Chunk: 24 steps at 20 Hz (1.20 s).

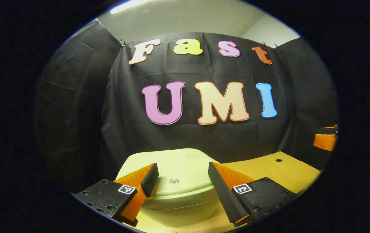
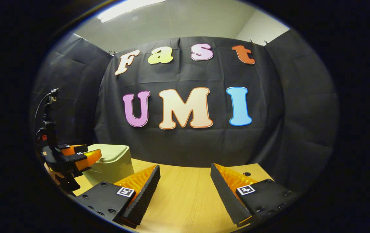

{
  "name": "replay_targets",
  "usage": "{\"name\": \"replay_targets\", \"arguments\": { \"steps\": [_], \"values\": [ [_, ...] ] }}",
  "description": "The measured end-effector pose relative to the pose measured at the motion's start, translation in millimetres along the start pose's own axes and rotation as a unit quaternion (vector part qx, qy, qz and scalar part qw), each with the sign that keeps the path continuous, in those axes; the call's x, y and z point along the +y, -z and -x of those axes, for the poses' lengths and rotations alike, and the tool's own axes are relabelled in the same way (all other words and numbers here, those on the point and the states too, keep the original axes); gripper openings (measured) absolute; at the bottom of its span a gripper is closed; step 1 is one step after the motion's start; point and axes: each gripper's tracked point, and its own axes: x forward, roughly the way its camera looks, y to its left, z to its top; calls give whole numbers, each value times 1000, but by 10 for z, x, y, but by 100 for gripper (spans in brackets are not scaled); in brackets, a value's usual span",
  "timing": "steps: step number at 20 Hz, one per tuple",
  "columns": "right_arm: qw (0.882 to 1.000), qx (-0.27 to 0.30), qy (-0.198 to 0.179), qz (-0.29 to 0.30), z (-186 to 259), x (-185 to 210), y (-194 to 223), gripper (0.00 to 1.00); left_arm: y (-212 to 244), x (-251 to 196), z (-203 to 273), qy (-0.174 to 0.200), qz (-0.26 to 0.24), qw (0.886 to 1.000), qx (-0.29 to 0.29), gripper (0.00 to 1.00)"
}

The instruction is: Press the lid of the desktop garbage bin to open it, pick up the crumpled paper on the desktop and throw it into the bin, then pick up the pop can on the desktop and drop it into the bin, and finally close the garbage bin lid.

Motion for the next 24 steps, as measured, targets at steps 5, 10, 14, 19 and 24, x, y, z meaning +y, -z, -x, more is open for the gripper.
{"name": "replay_targets", "arguments": {
  "steps": [5,10,14,19,24],
  "values": [
    [999,-30,15,-6,112,-133,-245,99,-254,-396,99,32,8,999,-40,93],
    [999,-39,4,4,266,-387,-399,99,-547,-808,265,28,31,997,-64,93],
    [998,-57,0,-4,373,-598,-574,99,-826,-1299,349,59,25,994,-89,93],
    [997,-81,9,-13,474,-803,-779,98,-1001,-1807,444,99,29,989,-103,92],
    [996,-89,14,-8,553,-901,-873,98,-1039,-1976,459,110,38,988,-99,92]
  ]
}}
